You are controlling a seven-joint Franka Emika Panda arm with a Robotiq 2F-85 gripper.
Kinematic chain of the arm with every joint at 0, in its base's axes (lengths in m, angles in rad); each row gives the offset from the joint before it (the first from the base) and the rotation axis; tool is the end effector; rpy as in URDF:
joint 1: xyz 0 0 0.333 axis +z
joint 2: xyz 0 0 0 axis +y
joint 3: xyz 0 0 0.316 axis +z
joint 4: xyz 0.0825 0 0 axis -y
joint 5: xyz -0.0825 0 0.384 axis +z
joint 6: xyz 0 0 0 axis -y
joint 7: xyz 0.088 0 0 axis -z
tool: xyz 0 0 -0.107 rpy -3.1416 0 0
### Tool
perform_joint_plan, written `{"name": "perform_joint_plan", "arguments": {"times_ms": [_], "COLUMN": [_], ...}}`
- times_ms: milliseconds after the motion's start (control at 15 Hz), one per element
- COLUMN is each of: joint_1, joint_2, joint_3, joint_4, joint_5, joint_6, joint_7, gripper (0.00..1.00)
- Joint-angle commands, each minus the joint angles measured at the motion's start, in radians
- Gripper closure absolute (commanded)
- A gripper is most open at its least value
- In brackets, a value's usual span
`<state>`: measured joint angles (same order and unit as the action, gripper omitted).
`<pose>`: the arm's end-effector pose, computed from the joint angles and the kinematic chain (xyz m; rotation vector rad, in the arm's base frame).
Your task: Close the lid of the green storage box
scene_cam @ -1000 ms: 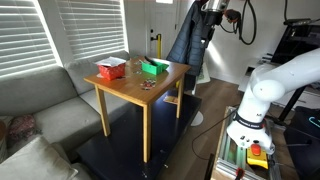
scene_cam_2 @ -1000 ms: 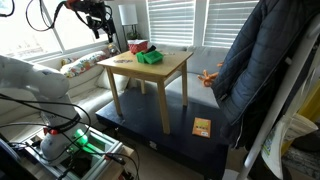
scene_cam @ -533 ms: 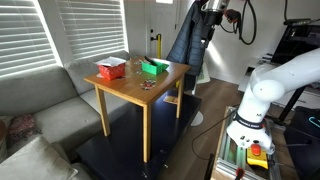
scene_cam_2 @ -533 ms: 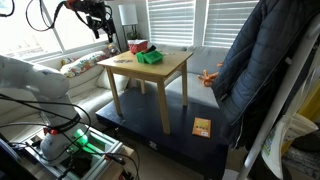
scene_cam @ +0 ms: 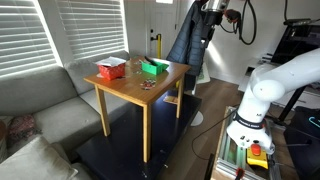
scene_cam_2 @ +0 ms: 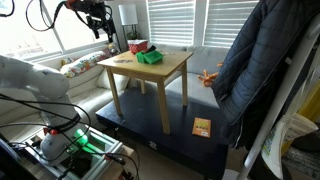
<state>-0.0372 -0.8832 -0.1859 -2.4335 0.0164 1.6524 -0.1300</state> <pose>0.2821 -0.0796 0.5854 -2.9916 0.0498 -0.1728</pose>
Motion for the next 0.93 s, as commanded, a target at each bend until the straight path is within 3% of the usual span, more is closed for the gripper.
{"name": "perform_joint_plan", "arguments": {"times_ms": [0, 333, 867], "joint_1": [-0.013, -0.011, 0.012], "joint_2": [0.004, 0.007, 0.258], "joint_3": [0.008, 0.001, -0.063], "joint_4": [0.003, 0.013, 0.081], "joint_5": [0.007, 0.016, 0.108], "joint_6": [-0.003, -0.008, 0.198], "joint_7": [-0.008, -0.011, -0.040], "gripper": [0.00, 0.00, 0.00]}}
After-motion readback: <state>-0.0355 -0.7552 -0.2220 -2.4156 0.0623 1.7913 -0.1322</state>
